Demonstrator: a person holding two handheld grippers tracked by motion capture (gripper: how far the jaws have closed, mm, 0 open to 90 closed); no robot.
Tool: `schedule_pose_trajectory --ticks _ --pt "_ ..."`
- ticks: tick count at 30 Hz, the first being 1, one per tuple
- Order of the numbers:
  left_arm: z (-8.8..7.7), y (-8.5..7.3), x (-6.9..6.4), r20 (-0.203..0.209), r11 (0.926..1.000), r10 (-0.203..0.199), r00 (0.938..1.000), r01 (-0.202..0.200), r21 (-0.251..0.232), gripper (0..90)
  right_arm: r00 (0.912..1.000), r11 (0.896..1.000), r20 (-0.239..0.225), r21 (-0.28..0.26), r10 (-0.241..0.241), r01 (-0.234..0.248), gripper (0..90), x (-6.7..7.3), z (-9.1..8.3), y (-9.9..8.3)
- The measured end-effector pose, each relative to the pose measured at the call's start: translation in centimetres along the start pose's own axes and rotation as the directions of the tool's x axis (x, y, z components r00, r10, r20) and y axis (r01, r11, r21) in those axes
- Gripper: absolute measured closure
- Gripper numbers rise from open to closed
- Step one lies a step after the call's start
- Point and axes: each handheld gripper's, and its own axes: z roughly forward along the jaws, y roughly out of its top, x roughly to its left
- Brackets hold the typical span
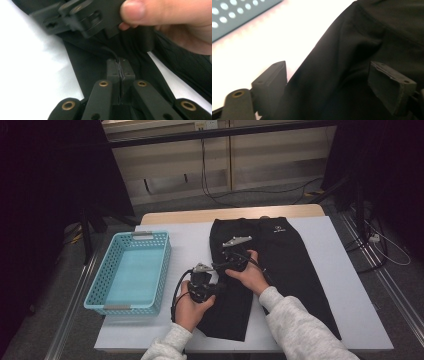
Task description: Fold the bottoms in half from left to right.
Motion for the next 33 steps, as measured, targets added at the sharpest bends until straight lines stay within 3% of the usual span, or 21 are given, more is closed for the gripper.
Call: schedule_pose_trajectory --ticks 3,5,8,11,20,25,28,30,33 --pt "-0.1 0.0 -0.1 0.002 1.0000 0.005 1.0000 -0.005 -0.008 89.1 0.9997 1.000 0.021 0.003 -0.013 0.013 34.7 -0.3 0.4 -0.1" --pt "-0.1 0.1 -0.2 0.004 0.9998 0.012 0.9999 -0.012 -0.014 89.1 0.9991 1.000 0.038 0.003 -0.019 0.018 50.7 -0.6 0.5 0.0" --pt "-0.2 0.2 -0.4 0.004 0.9995 0.013 0.9999 -0.013 -0.029 89.1 0.9997 1.000 0.023 -0.006 -0.007 0.007 75.1 -1.2 0.2 0.1" --pt "-0.2 0.3 -0.5 0.005 0.9991 0.020 0.9998 -0.019 -0.039 89.1 1.0000 1.000 0.005 -0.005 0.000 0.000 87.0 -1.8 0.0 0.2" --pt "-0.2 0.6 -0.7 0.013 0.9981 0.029 0.9995 -0.028 -0.054 89.1 0.9993 0.999 0.016 -0.041 0.034 -0.033 88.1 -3.3 -2.6 0.4" --pt "0.2 0.6 -1.1 0.031 0.9985 0.037 0.9988 -0.036 -0.042 89.1 0.9983 0.999 0.038 -0.023 0.045 -0.044 87.5 -4.5 -4.6 -1.0" --pt "0.6 0.4 -1.4 0.034 0.9987 0.042 0.9985 -0.041 -0.031 89.1 0.9971 0.999 0.059 -0.002 0.047 -0.047 81.4 -5.0 -5.0 -2.0" --pt "0.7 0.4 -1.4 0.033 0.9989 0.043 0.9985 -0.043 -0.022 89.1 0.9982 1.000 0.058 0.001 0.017 -0.017 70.4 -5.0 -5.0 -2.2" --pt "0.8 0.4 -1.4 0.031 0.9989 0.041 0.9987 -0.040 -0.025 89.0 0.9979 1.000 0.064 -0.013 -0.007 0.008 63.1 -4.6 -4.7 -2.1"
